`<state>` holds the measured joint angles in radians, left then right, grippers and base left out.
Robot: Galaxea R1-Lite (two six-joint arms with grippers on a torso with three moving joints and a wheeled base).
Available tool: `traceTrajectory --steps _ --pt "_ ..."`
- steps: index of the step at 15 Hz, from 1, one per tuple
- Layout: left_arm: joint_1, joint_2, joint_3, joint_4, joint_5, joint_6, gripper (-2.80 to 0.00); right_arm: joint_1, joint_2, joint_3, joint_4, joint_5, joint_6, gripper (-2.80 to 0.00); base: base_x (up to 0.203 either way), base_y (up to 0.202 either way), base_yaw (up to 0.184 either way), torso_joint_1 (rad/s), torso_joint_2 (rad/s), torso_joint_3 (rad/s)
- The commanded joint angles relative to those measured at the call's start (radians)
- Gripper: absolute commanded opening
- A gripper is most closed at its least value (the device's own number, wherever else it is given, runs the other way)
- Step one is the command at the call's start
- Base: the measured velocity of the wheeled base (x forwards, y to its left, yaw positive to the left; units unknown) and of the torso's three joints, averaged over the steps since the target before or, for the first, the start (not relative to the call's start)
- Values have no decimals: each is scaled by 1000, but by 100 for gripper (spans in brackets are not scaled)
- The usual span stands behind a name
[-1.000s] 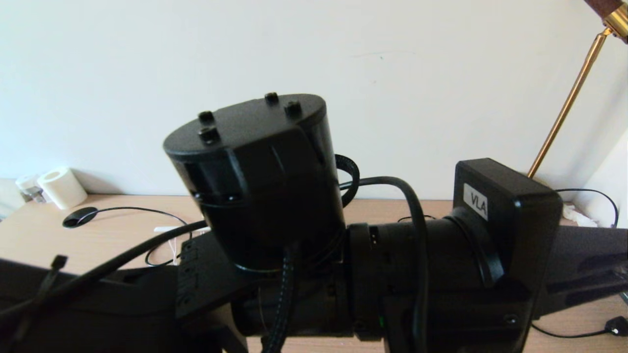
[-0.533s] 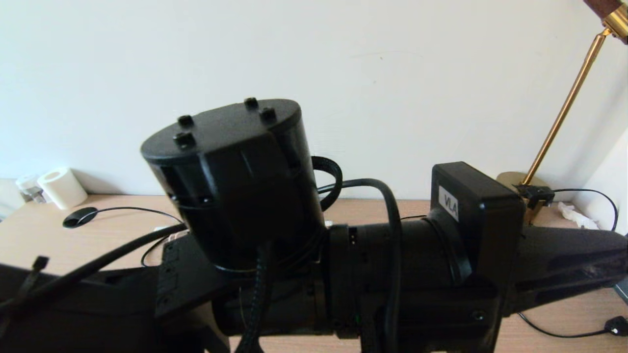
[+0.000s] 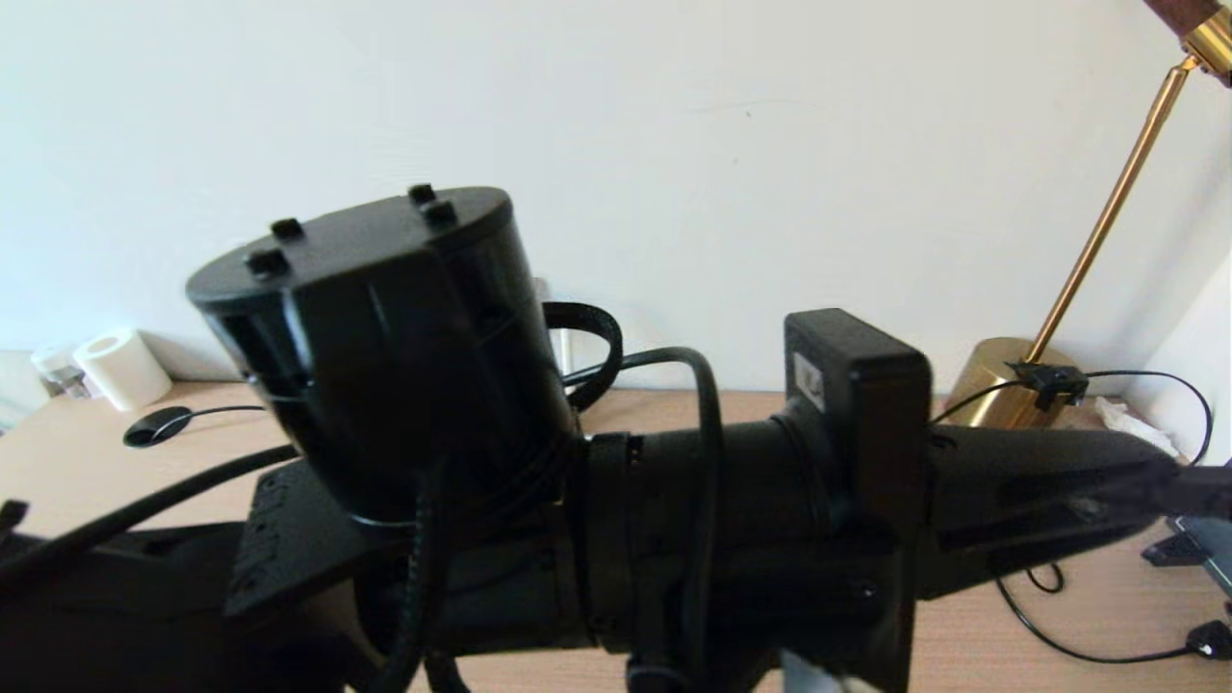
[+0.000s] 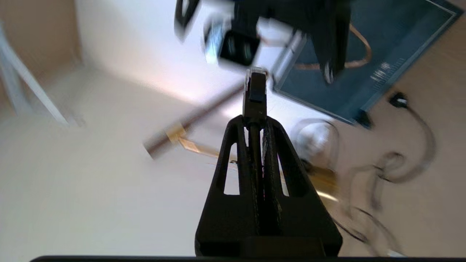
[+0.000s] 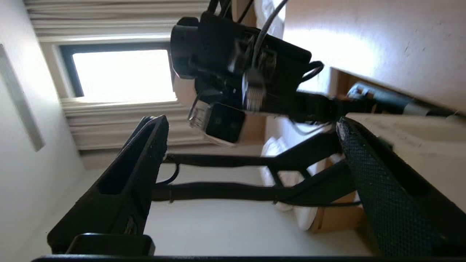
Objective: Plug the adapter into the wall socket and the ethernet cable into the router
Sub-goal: Hand it to the other hand, then align cable and router interface
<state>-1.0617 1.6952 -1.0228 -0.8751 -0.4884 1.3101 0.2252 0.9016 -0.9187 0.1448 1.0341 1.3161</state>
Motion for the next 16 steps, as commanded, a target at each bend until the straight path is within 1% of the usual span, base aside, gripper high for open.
traceTrajectory --steps 1,2,3,4,5,7,8,9,10,11,12,14,15,16 --pt "28 -30 38 -7 15 -109 -280 -8 -3 4 1 -18 -20 0 0 0 0 0 0 0" --pt "55 -39 68 -17 50 -234 -280 -14 -10 15 1 -81 -79 0 0 0 0 0 0 0" --pt "93 -42 86 -47 100 -353 -280 -15 -31 35 2 -173 -175 0 0 0 0 0 0 0" --pt "129 -40 95 -82 145 -460 -280 -16 -61 65 2 -270 -293 0 0 0 0 0 0 0" --pt "162 -38 101 -100 173 -566 -280 -16 -87 93 4 -364 -427 0 0 0 0 0 0 0" --pt "232 -44 109 -111 241 -817 -280 -16 -169 157 11 -612 -777 0 0 0 0 0 0 0" --pt "260 -44 108 -111 280 -933 -280 -16 -217 188 14 -738 -936 0 0 0 0 0 0 0" --pt "291 -45 106 -105 321 -1052 -280 -16 -282 224 16 -852 -1075 0 0 0 0 0 0 0" --pt "321 -47 107 -89 360 -1149 -280 -17 -348 258 17 -930 -1175 0 0 0 0 0 0 0" --pt "349 -48 112 -55 392 -1218 -280 -17 -409 286 18 -980 -1232 0 0 0 0 0 0 0" --pt "371 -48 115 -12 415 -1275 -280 -17 -459 308 22 -1013 -1267 0 0 0 0 0 0 0" --pt "409 -57 133 72 461 -1408 -280 -27 -531 316 82 -1048 -1292 0 0 0 0 0 0 0" --pt "432 -60 146 128 490 -1463 -280 -55 -554 310 115 -1070 -1295 0 0 0 0 0 0 0" --pt "456 -60 163 155 511 -1479 -280 -89 -566 309 125 -1084 -1296 0 0 0 0 0 0 0"
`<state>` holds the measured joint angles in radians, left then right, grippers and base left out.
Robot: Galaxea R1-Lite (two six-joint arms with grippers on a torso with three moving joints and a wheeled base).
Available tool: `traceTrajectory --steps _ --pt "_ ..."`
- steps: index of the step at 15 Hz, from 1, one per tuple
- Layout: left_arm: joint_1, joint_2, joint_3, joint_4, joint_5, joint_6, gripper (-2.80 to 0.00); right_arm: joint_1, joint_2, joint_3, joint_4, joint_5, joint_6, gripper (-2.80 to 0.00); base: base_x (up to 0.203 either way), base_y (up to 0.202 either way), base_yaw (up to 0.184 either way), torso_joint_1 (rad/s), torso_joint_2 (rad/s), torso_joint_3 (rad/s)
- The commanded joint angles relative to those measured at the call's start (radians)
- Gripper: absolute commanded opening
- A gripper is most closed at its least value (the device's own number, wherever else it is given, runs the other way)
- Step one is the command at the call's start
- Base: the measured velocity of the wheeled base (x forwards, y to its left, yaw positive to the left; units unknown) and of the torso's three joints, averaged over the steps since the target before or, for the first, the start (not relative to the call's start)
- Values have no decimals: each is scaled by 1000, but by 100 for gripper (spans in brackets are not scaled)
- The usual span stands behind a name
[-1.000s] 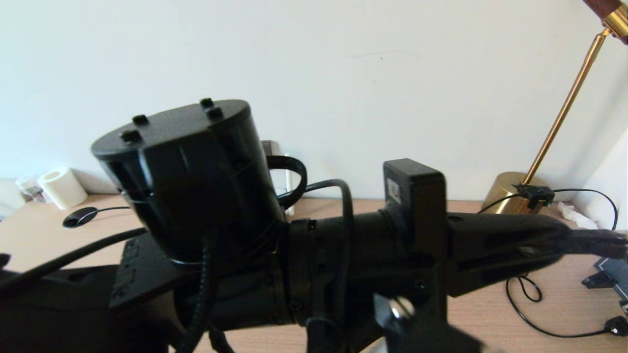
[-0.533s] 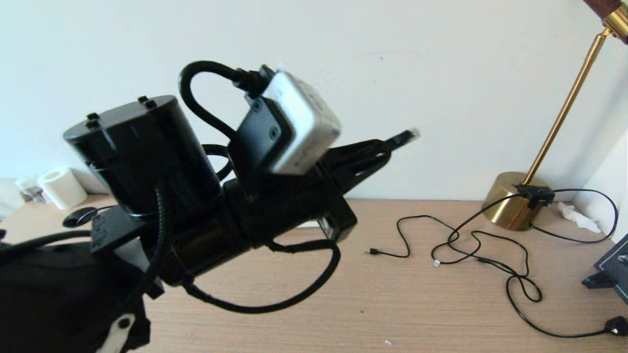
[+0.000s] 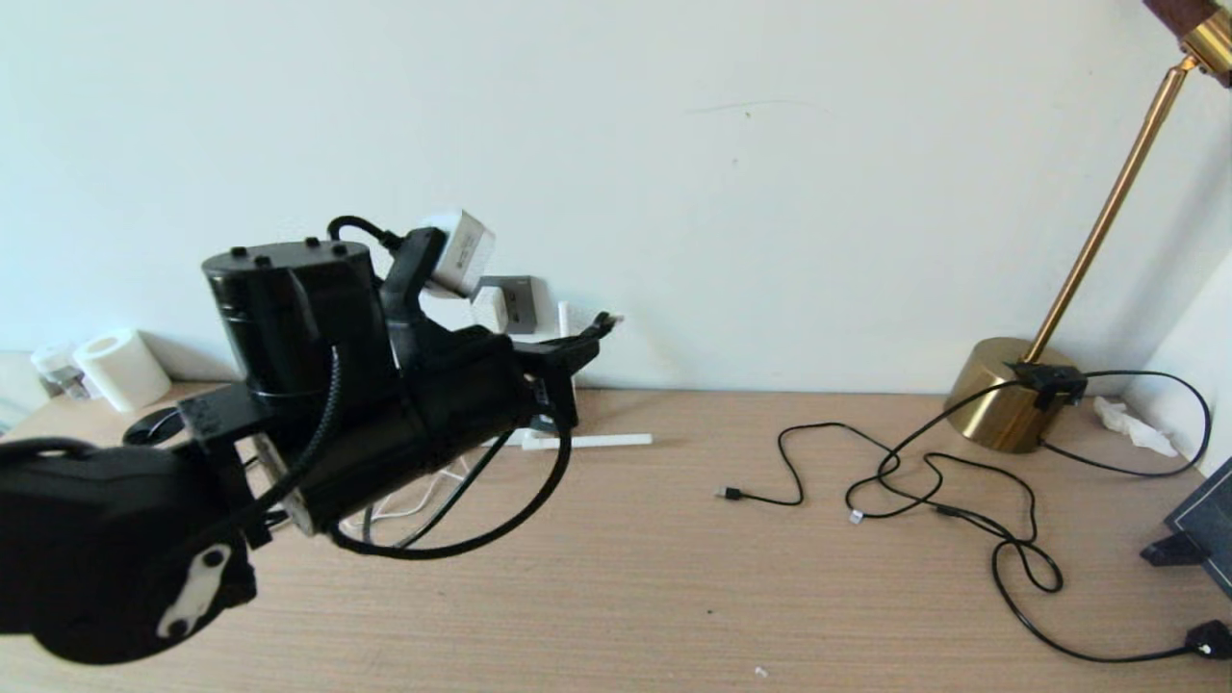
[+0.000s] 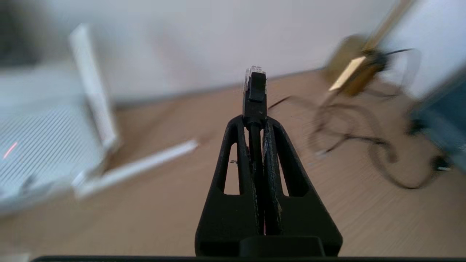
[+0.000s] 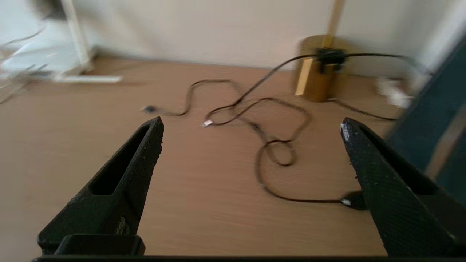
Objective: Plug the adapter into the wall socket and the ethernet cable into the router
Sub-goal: Align cable and router interface
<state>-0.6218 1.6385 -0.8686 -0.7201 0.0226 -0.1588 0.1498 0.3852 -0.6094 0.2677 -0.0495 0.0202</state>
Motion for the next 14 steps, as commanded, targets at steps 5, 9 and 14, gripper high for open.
traceTrajectory --steps 5,9,14 --pt "64 9 58 13 120 -13 -280 -194 -121 39 47 0 -6 -280 0 0 0 0 0 0" --pt "125 35 132 17 132 -1 -280 -191 -143 122 54 5 -23 -280 0 0 0 0 0 0" --pt "154 89 128 77 134 25 -280 -172 -239 324 5 61 -63 -280 0 0 0 0 0 0"
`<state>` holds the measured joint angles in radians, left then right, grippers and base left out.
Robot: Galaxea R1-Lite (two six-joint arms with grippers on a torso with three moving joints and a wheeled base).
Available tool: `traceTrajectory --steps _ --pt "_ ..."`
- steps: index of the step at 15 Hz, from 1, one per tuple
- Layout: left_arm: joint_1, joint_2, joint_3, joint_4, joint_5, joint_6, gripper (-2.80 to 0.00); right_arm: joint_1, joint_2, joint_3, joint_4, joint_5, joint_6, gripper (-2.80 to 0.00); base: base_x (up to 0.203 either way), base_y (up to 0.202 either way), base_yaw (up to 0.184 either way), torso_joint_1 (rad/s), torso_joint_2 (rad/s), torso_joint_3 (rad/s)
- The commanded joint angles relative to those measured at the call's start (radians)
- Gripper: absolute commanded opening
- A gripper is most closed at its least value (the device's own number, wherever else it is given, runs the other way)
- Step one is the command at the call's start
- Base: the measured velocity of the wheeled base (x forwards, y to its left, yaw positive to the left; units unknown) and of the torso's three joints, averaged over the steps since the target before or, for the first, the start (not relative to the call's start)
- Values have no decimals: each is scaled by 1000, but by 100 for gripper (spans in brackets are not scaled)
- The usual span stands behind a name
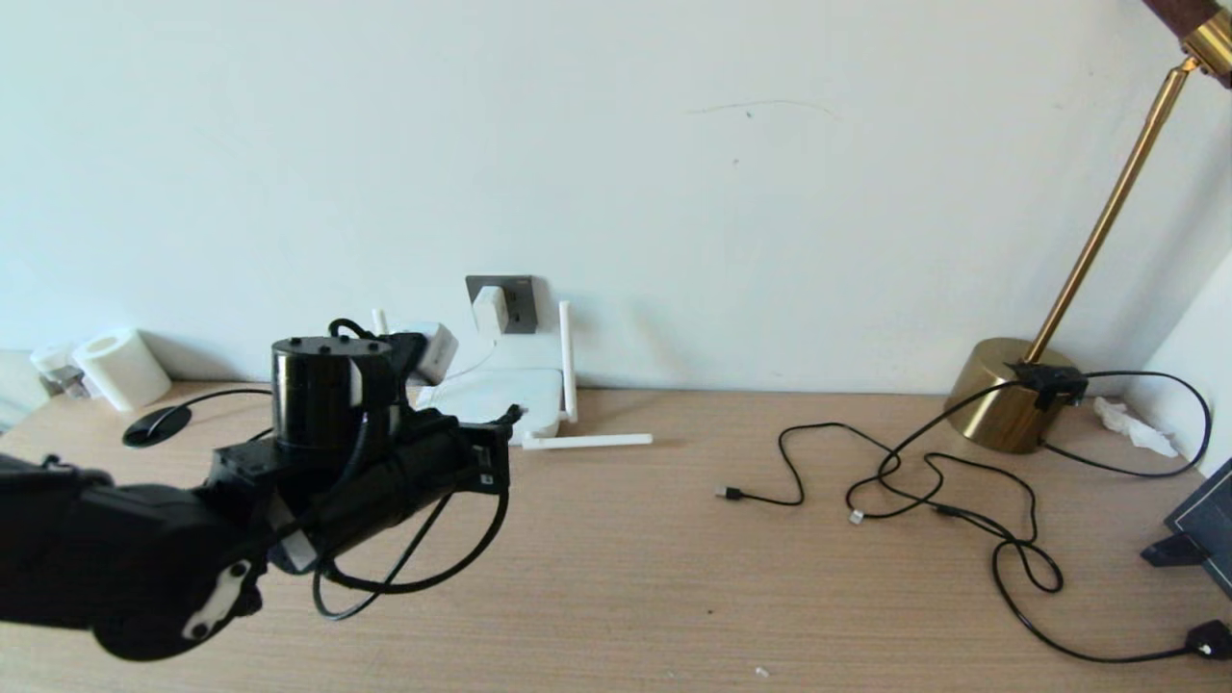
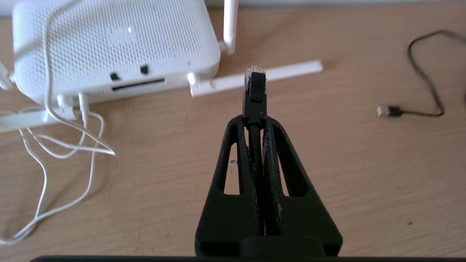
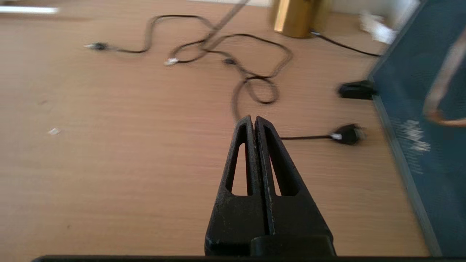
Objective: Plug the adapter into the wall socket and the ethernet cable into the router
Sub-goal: Align cable and router interface
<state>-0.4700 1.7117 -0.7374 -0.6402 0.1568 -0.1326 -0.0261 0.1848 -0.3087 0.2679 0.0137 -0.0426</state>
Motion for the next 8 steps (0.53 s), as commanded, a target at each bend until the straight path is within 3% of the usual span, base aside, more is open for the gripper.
traceTrajectory --steps 1,5,8 --pt "2 23 -10 14 11 -1 -280 8 -95 58 -10 17 -2 -280 0 0 0 0 0 0" --pt "2 35 43 7 53 -6 -280 17 -185 221 -126 41 -6 -280 0 0 0 0 0 0" --pt "10 29 96 4 56 -10 -280 18 -183 235 -154 48 -10 -280 0 0 0 0 0 0"
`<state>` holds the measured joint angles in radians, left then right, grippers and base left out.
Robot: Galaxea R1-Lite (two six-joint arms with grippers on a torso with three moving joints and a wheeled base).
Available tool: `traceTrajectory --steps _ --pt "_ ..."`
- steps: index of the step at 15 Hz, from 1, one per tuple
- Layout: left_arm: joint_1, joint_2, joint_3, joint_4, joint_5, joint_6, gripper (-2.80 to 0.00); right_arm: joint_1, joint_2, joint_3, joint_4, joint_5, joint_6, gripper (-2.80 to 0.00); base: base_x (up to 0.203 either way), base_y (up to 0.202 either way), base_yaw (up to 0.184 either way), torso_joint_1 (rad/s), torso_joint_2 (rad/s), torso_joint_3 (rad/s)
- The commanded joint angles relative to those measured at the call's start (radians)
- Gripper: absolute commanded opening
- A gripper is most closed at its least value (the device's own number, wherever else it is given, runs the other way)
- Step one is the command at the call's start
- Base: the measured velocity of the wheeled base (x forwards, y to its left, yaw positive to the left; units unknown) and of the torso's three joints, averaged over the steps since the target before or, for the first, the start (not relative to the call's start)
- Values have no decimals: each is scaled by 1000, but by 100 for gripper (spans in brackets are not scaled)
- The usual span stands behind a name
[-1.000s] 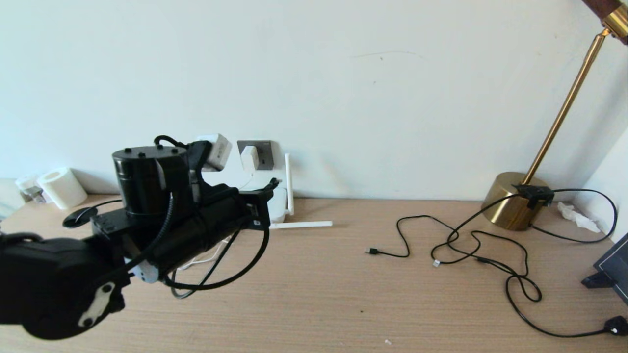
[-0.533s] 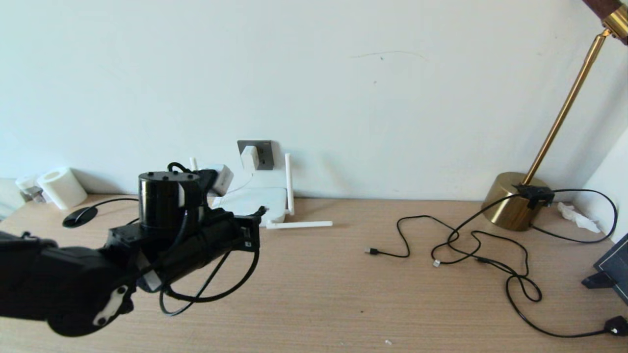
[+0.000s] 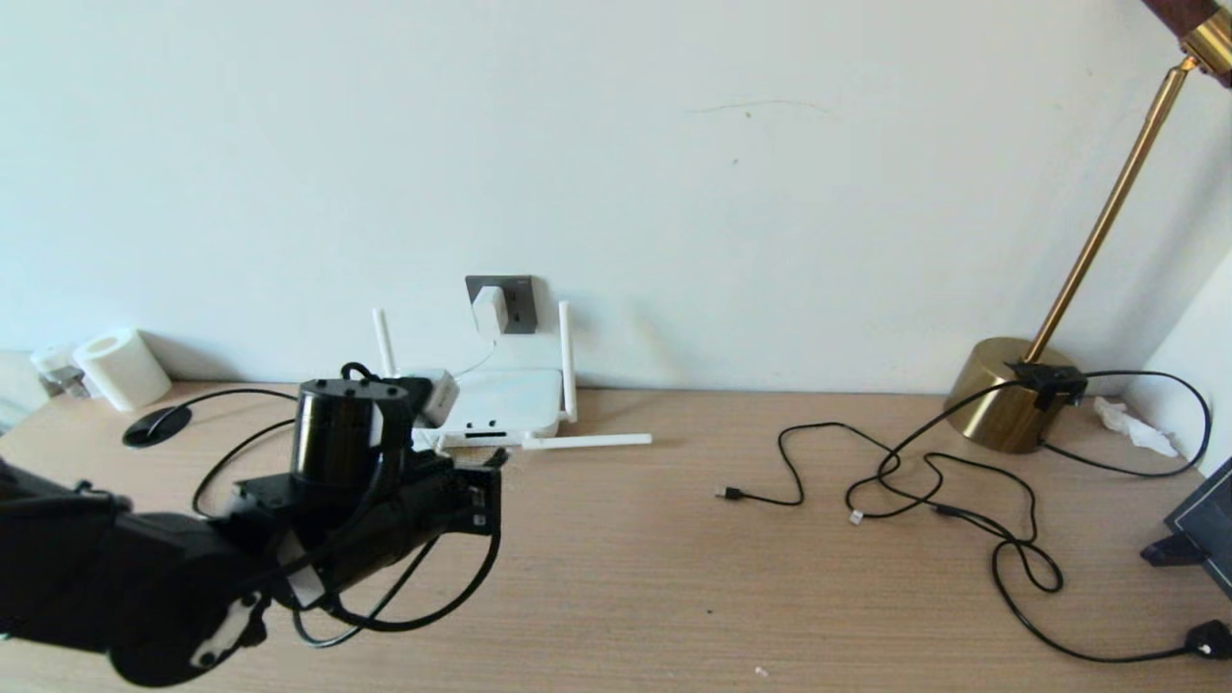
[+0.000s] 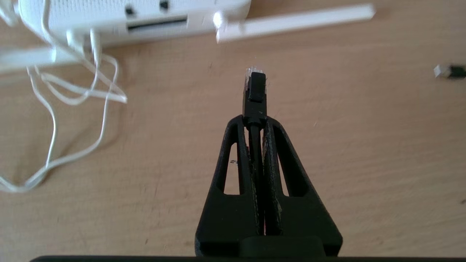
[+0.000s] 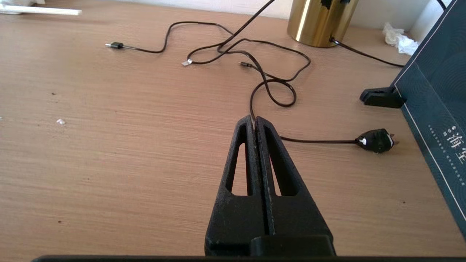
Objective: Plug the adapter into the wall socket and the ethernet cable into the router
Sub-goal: Align cable and router interface
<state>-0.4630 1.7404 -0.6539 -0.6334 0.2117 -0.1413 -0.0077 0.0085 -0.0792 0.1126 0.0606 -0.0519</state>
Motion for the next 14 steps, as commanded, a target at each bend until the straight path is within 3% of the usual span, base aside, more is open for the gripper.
traceTrajectory --steps 1,5,9,11,14 --pt "5 -5 28 -9 2 -3 -280 0 -7 6 2 1 0 -280 0 0 0 0 0 0" --pt "6 12 98 -158 31 -22 -280 0 -7 41 -8 -29 -91 -280 0 0 0 0 0 0" --pt "17 19 132 -186 59 -22 -280 0 -7 42 -10 -33 -77 -280 0 0 0 0 0 0" --pt "17 55 132 -214 131 -28 -280 0 -7 42 -10 -33 -74 -280 0 0 0 0 0 0" --pt "17 121 165 -377 142 -33 -280 0 -7 42 -10 -32 -69 -280 0 0 0 0 0 0"
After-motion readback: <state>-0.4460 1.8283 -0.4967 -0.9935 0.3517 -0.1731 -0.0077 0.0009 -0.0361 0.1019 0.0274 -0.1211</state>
